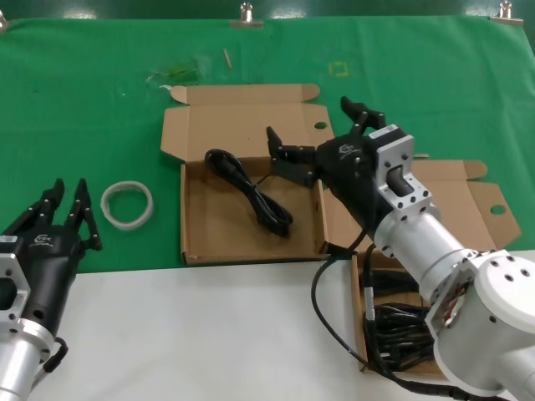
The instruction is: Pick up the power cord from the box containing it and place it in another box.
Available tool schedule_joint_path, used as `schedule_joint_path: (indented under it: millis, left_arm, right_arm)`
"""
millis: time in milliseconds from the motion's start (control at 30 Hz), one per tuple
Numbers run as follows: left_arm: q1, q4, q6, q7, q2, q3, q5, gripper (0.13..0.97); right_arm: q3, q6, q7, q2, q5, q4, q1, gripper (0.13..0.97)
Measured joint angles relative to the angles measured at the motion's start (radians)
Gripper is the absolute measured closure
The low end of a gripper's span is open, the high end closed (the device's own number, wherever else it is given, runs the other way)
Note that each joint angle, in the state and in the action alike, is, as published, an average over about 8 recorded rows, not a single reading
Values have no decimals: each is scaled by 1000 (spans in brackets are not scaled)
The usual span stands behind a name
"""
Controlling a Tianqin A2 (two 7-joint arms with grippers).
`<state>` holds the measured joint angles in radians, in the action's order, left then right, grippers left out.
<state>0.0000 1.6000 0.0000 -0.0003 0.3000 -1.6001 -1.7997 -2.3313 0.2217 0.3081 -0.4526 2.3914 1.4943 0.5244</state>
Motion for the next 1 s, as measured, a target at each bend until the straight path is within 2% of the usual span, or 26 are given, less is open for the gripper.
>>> schedule_joint_path:
  millis: [200, 367, 500, 667, 1000]
  left_arm:
    - [0, 0, 0, 0, 0, 0, 0, 845]
    - [0, 0, 0, 0, 0, 0, 0, 748]
    - [0, 0, 0, 0, 0, 0, 0, 689]
    - [0, 0, 0, 0, 0, 0, 0, 555]
    - [0, 0, 0, 0, 0, 0, 0, 339]
  right_arm:
    - [67, -20, -28, 14, -55, 10, -48, 276]
    - [124, -38, -52, 26, -100, 18, -89, 196]
    - [169, -51, -71, 35, -137, 24, -121, 173]
    - [225, -68, -95, 47, -182, 33, -162, 135]
    - [338, -102, -142, 70, -273, 49, -242, 129]
